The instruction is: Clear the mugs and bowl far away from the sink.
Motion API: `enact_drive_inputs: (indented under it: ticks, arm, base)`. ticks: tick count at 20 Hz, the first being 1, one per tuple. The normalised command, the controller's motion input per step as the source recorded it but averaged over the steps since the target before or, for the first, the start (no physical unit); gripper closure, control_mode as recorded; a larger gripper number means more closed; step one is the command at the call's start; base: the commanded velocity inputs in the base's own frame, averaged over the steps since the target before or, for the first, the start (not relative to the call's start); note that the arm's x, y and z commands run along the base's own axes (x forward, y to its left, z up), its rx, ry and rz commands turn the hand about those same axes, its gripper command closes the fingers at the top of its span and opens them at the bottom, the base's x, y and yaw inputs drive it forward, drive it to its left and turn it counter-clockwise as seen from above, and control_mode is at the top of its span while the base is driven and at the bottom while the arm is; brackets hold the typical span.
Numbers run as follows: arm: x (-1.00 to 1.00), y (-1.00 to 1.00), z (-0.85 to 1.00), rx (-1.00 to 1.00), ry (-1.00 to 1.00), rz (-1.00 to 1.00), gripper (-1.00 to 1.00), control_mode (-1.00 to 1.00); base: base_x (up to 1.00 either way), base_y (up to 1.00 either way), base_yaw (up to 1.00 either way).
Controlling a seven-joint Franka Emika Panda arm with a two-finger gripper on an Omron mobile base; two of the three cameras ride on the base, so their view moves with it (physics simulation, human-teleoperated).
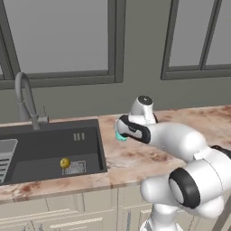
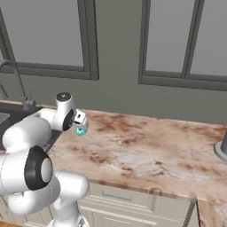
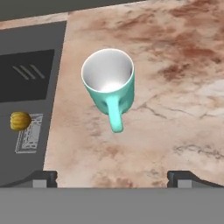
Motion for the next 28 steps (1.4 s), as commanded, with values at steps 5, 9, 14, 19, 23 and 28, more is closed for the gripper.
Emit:
enact_drive_inputs:
  ticks: [5, 9, 14, 19, 23, 28]
  arm:
    - [0.38, 0.00, -0.35, 0.00, 0.00, 0.05, -1.00, -1.00]
    - [0.39, 0.00, -0.34, 0.00, 0.00, 0.04, -1.00, -1.00]
    - [0.29, 0.00, -0.27, 0.00, 0.00, 0.05, -1.00, -1.00]
    - [0.30, 0.00, -0.25, 0.00, 0.00, 0.05, -1.00, -1.00]
    - [0.13, 0.00, -0.28, 0.00, 0.00, 0.05, -1.00, -1.00]
    - [0.00, 0.02, -0.29, 0.00, 0.00, 0.04, -1.00, -1.00]
  base:
    - [0.00, 0.00, 0.00]
    - [0.00, 0.00, 0.00]
    - [0.00, 0.00, 0.00]
    - [0.00, 0.00, 0.00]
    - [0.00, 0.00, 0.00]
    - [0.00, 0.00, 0.00]
